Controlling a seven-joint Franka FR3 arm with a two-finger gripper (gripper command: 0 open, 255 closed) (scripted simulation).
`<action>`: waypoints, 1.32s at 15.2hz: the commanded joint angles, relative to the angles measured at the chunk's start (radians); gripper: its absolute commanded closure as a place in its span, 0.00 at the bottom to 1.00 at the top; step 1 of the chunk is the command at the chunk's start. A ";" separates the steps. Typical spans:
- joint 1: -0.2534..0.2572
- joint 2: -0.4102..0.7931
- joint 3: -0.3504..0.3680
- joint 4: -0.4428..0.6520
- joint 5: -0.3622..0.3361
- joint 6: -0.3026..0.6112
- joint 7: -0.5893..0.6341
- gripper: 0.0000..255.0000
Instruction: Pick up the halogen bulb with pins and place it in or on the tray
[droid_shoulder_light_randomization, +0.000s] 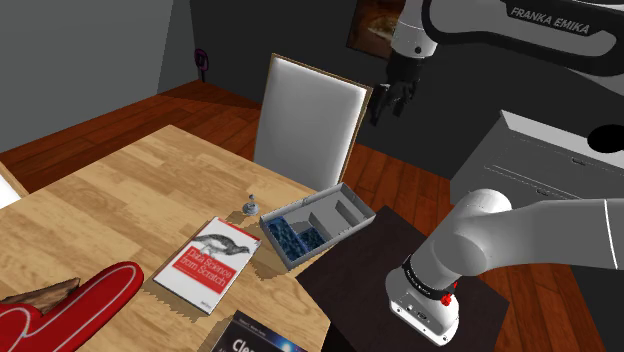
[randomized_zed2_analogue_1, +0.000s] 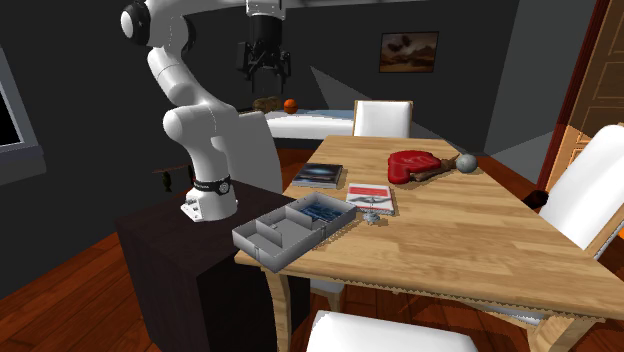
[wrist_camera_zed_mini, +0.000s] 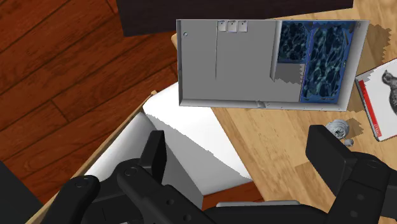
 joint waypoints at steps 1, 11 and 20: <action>0.000 0.000 0.000 0.000 0.000 0.000 0.000 0.00; 0.041 0.234 0.074 -0.082 0.084 0.279 0.114 0.00; 0.075 0.529 0.137 -0.045 0.133 0.512 0.200 0.00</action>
